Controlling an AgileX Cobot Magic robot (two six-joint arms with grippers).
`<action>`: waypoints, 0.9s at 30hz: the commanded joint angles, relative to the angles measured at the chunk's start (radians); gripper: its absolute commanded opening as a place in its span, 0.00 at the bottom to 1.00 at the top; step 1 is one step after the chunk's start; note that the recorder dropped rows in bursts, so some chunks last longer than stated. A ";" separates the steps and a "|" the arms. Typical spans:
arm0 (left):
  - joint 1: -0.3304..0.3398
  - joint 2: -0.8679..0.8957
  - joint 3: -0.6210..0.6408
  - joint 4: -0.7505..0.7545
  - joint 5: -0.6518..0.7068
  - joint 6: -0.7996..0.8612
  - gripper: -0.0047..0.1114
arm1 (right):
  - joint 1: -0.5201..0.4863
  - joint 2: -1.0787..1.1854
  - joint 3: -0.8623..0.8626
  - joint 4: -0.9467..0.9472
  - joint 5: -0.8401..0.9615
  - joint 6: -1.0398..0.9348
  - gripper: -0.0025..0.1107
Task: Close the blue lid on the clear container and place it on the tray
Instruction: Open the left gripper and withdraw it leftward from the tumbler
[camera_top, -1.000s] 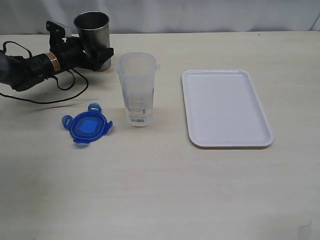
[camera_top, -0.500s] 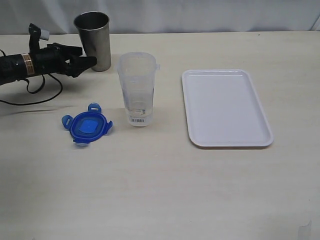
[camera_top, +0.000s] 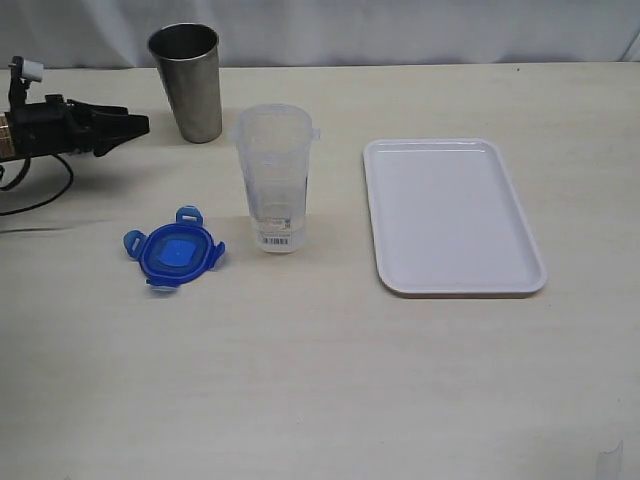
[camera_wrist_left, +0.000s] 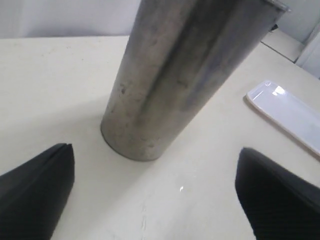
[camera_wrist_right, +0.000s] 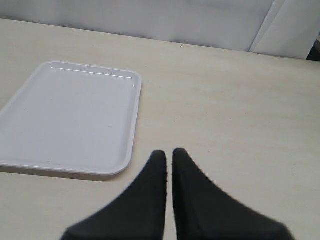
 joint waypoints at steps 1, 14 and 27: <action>0.019 -0.052 -0.004 0.100 -0.016 -0.076 0.74 | -0.007 -0.004 0.001 0.003 0.000 -0.001 0.06; 0.042 -0.362 0.200 0.042 0.006 -0.098 0.74 | -0.007 -0.004 0.001 0.003 0.000 -0.001 0.06; 0.055 -0.918 0.277 0.248 0.517 -0.399 0.74 | -0.007 -0.004 0.001 0.003 0.000 -0.001 0.06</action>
